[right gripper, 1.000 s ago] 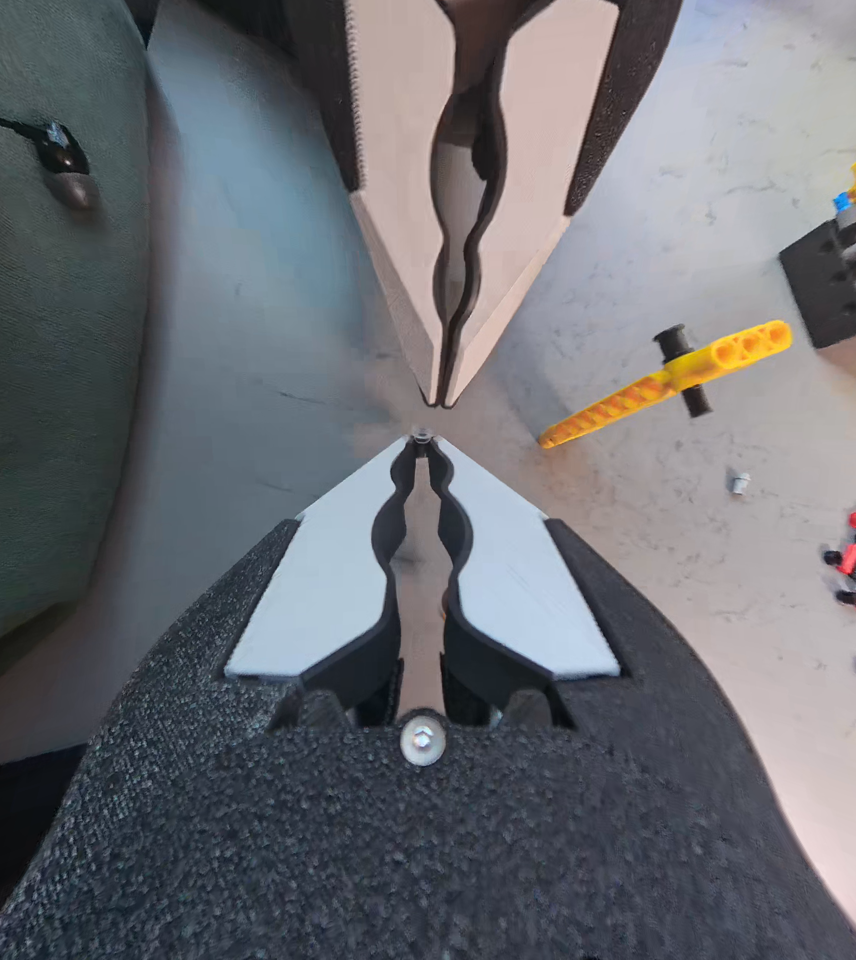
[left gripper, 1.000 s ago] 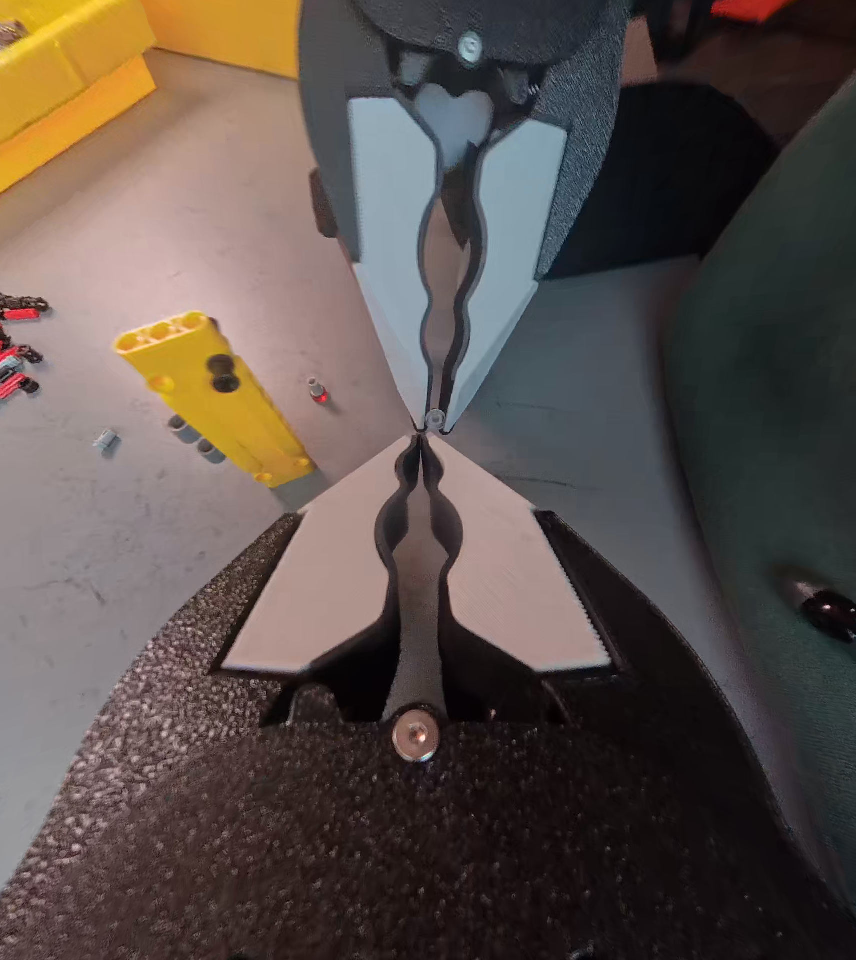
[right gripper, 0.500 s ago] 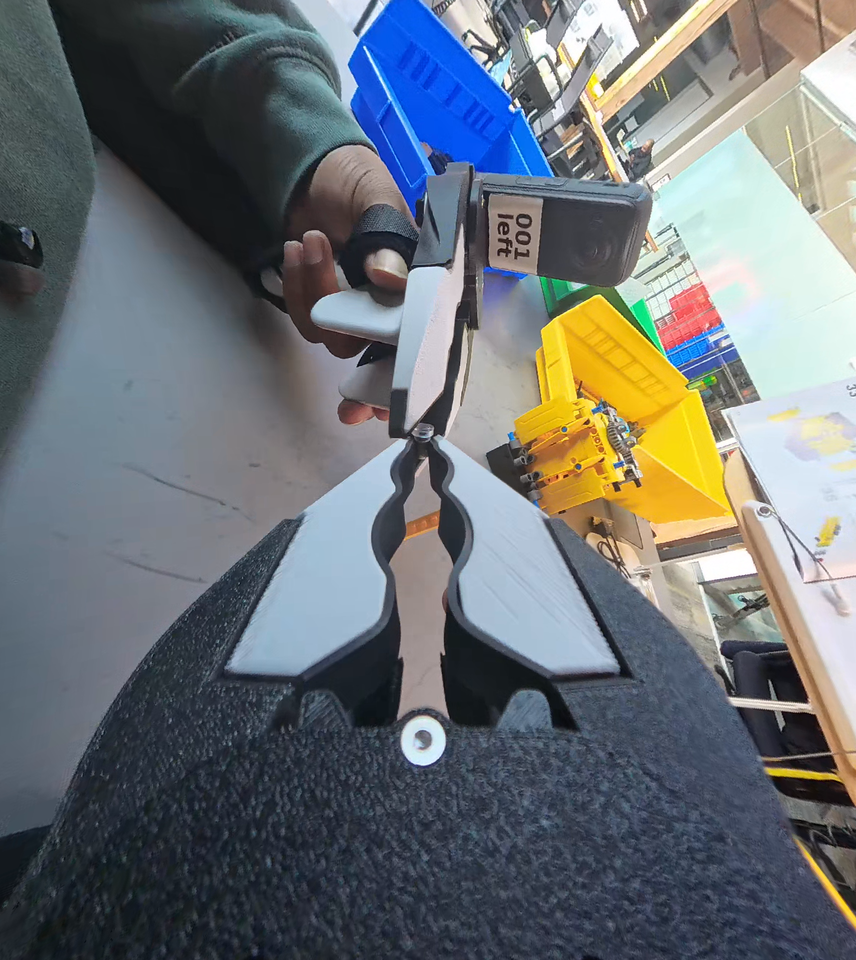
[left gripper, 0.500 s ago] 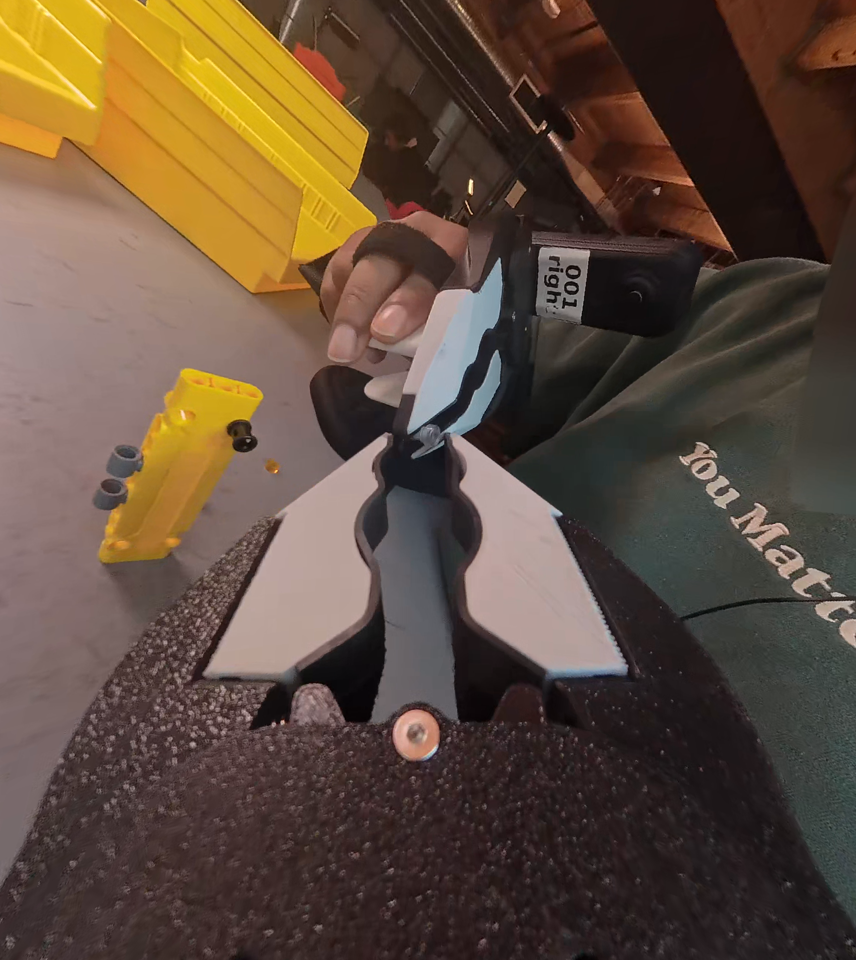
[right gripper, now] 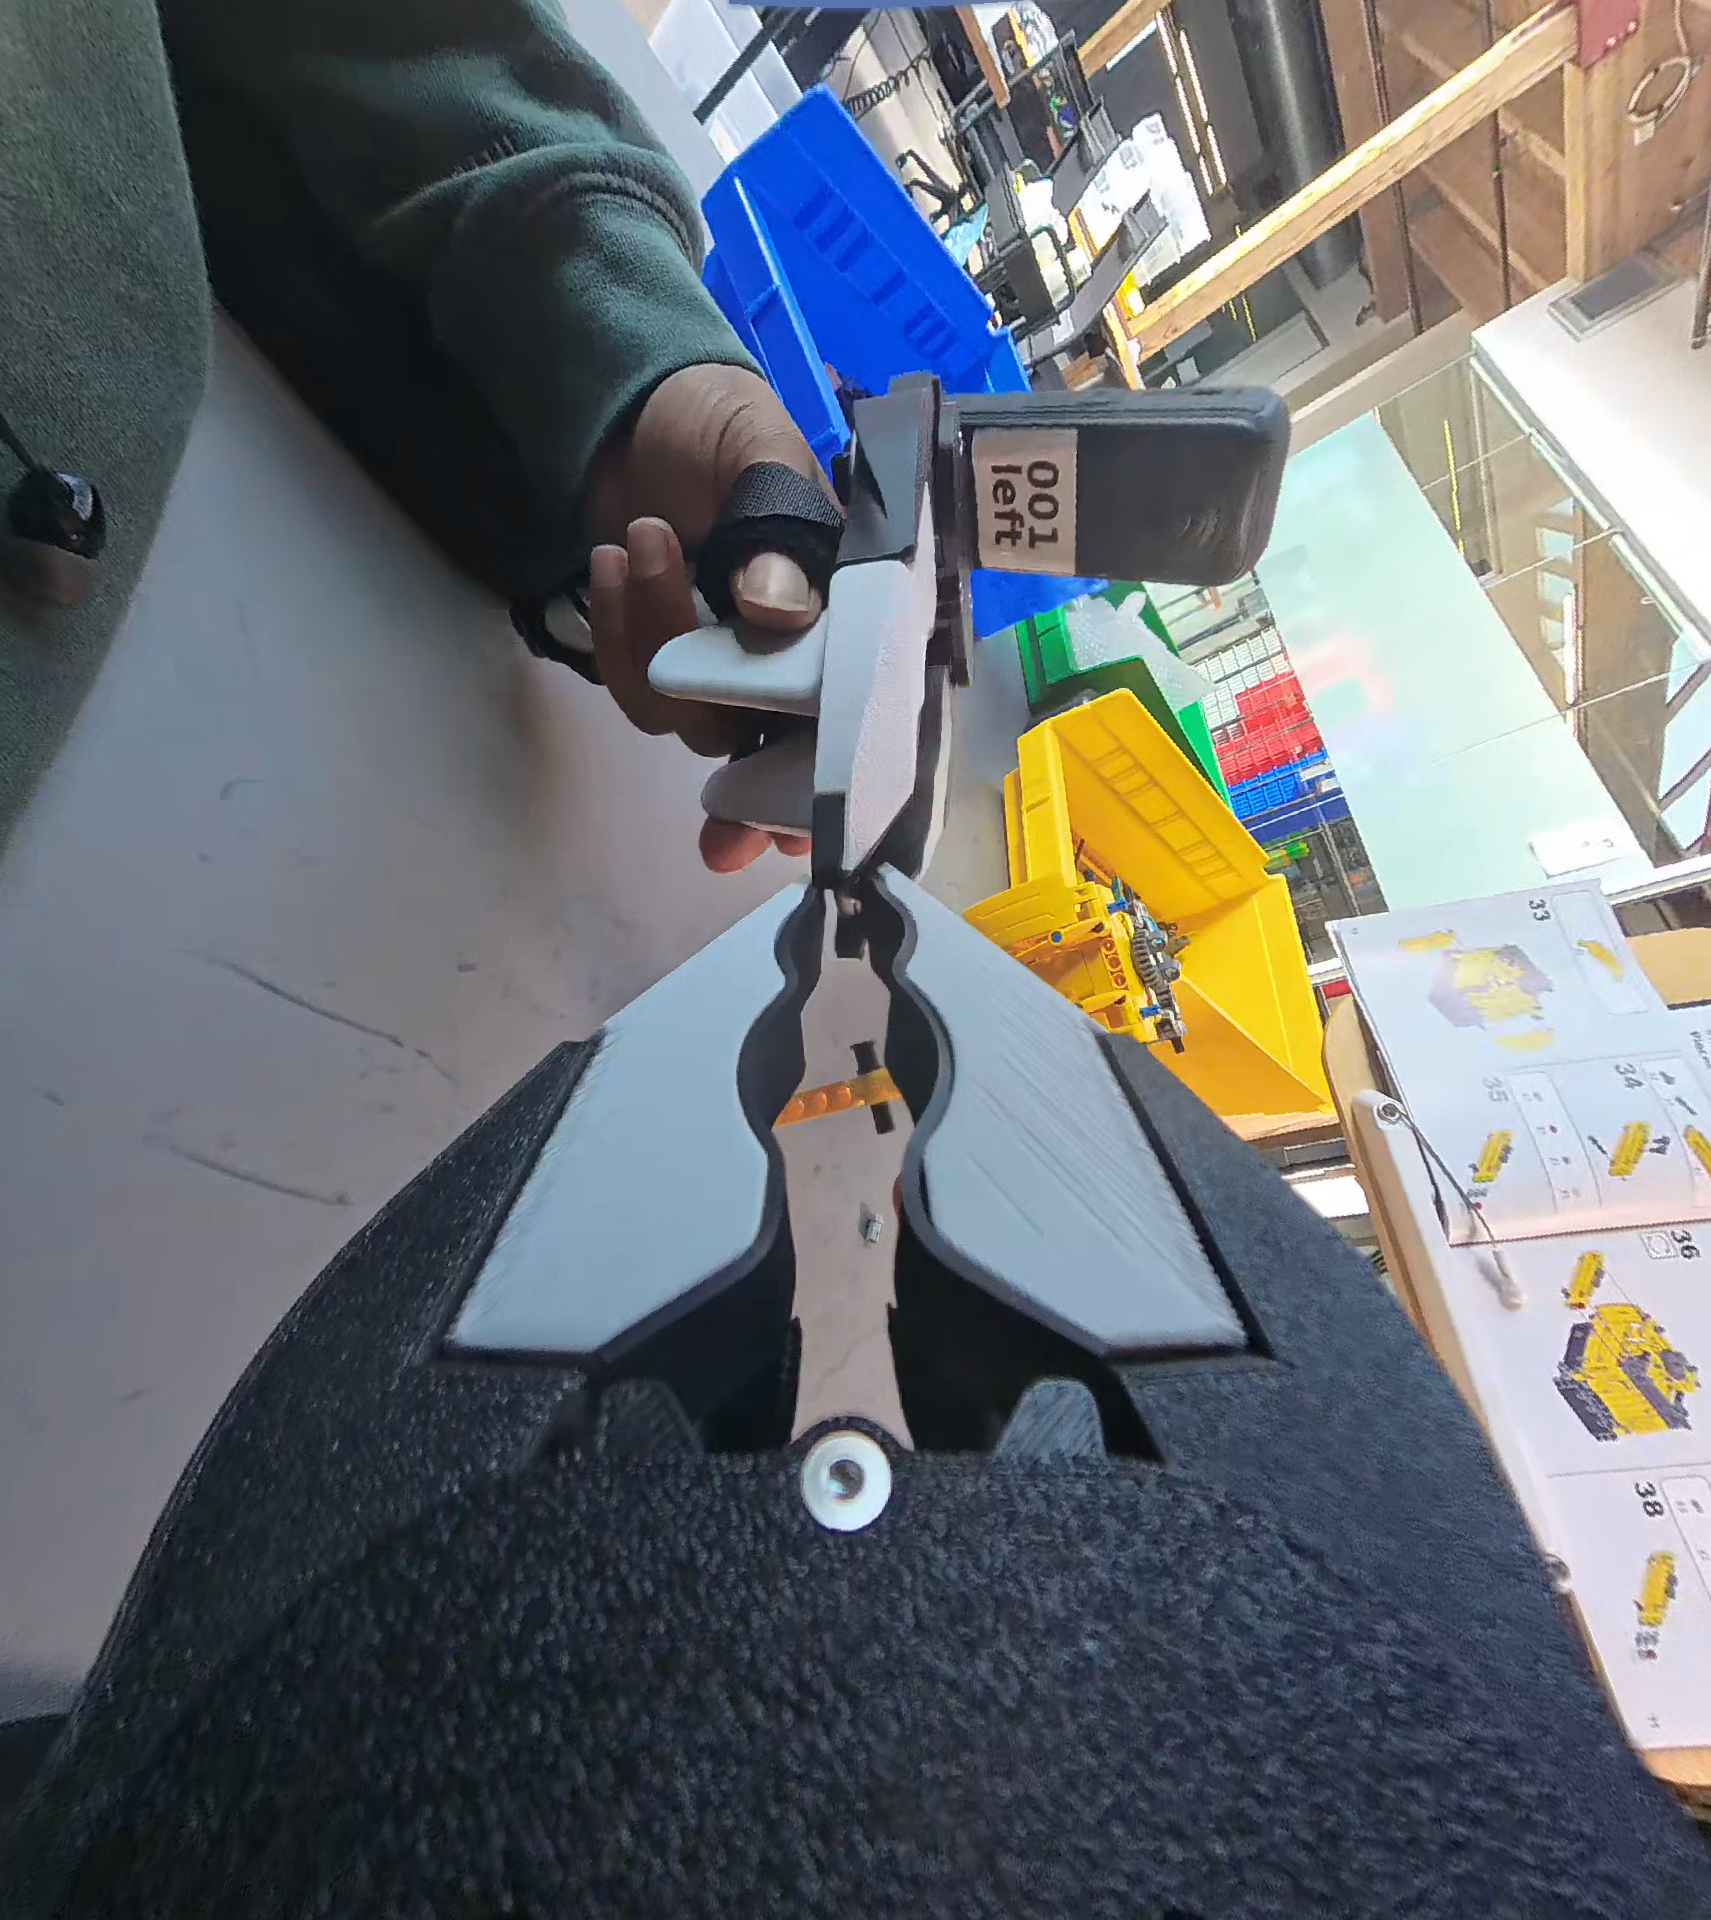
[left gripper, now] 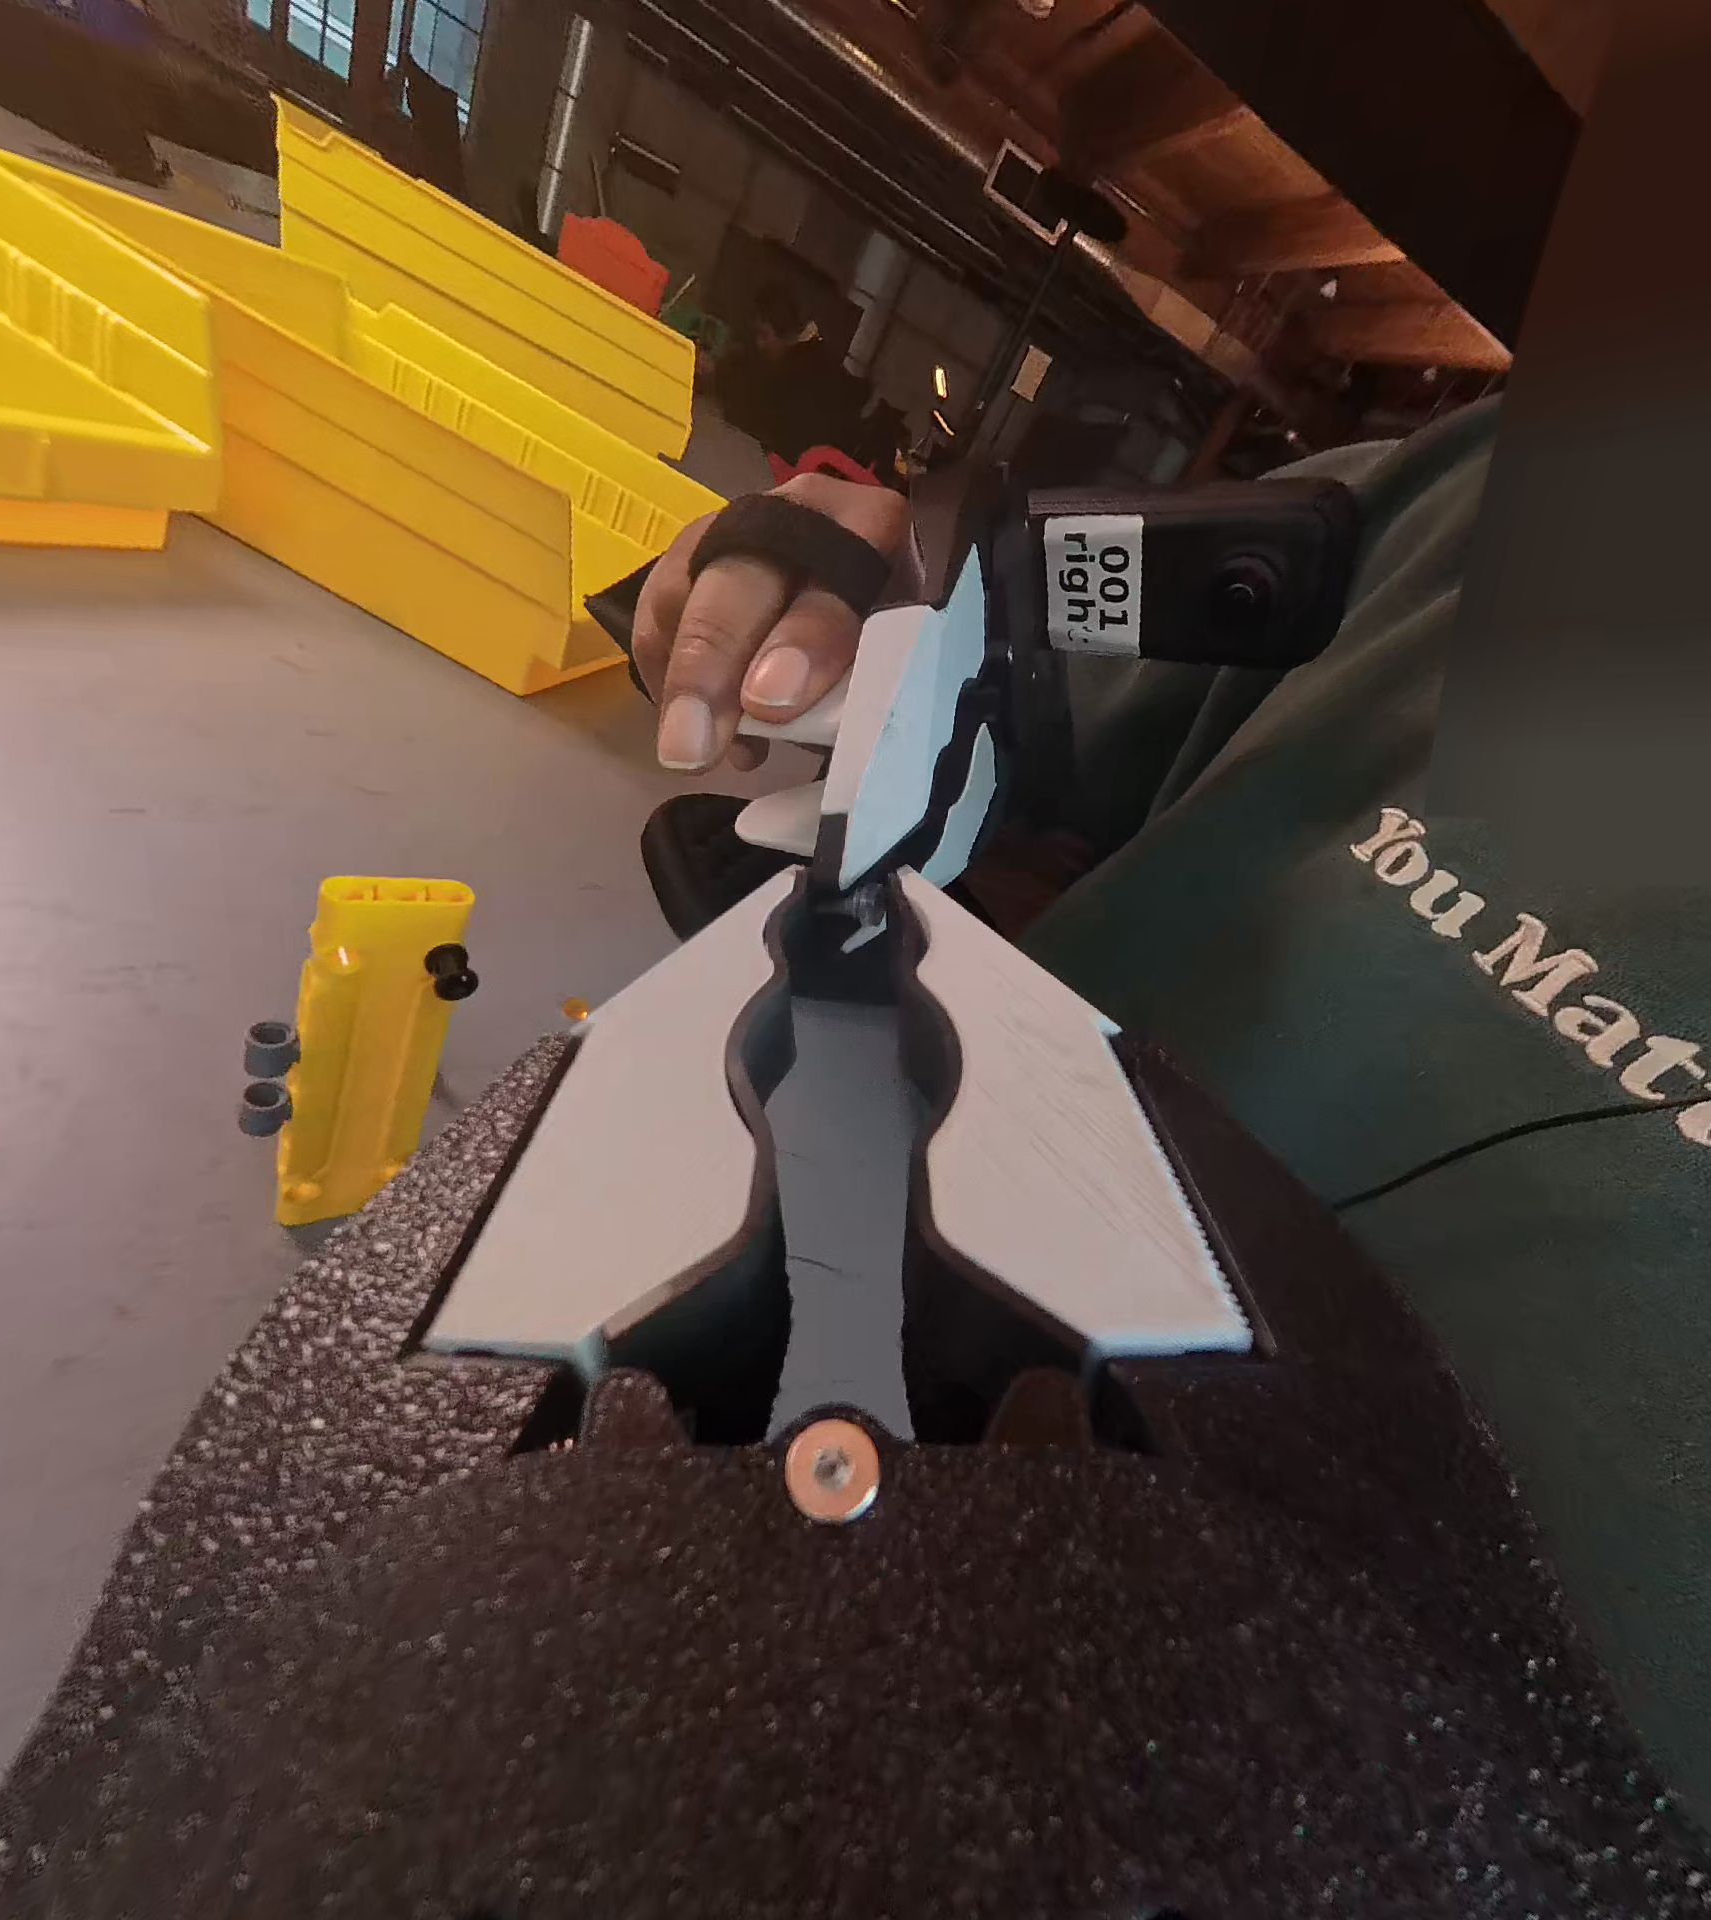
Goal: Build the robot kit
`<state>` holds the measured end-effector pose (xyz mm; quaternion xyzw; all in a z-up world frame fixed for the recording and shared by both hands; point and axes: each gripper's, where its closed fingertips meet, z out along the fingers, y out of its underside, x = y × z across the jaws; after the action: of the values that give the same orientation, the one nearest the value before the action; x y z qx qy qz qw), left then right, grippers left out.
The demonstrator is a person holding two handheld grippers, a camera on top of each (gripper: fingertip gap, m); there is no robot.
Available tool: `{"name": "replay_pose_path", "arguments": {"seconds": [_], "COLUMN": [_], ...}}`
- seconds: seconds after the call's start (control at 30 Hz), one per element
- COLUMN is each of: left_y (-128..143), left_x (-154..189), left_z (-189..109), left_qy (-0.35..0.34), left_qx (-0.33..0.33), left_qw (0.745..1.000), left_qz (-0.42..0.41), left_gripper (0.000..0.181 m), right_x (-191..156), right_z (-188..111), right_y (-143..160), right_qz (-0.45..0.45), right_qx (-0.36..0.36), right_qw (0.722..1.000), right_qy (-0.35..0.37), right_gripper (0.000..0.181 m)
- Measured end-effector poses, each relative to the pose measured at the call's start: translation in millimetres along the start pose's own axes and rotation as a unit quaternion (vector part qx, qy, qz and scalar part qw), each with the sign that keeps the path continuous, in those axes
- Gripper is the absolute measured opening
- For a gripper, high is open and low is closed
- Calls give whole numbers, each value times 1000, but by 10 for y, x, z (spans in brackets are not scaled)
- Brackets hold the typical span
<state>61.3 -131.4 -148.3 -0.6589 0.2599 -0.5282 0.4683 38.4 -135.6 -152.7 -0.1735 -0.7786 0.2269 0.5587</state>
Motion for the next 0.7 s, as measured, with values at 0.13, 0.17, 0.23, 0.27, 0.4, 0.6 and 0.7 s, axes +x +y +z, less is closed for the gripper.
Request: {"name": "replay_pose_path", "arguments": {"seconds": [0.13,0.17,0.23,0.27,0.4,0.6,0.7], "left_y": [-22,-26,-59,-57,-78,-16,5], "left_x": [61,63,84,83,138,138,126], "left_z": [21,17,-19,-35,-32,13,15], "left_qy": [-23,-31,-36,-44,-71,-104,-115], "left_qx": [-2,-4,3,1,-3,-37,-47], "left_qw": [997,994,992,990,976,953,946], "left_qz": [79,100,119,135,208,283,301], "left_gripper": [12,12,12,12,12,12,12], "right_x": [-4,-1,29,58,80,35,-1], "right_z": [-56,-75,-139,-177,-249,-272,-234], "right_y": [-94,-103,-96,-88,-17,-229,-206], "right_qz": [-8,-3,0,5,137,419,430], "right_qx": [21,22,23,23,37,156,154], "right_qw": [1000,1000,1000,1000,990,887,879], "right_qy": [2,3,11,18,1,-119,-135], "right_gripper": [13,18,19,19,20,22,21]}}
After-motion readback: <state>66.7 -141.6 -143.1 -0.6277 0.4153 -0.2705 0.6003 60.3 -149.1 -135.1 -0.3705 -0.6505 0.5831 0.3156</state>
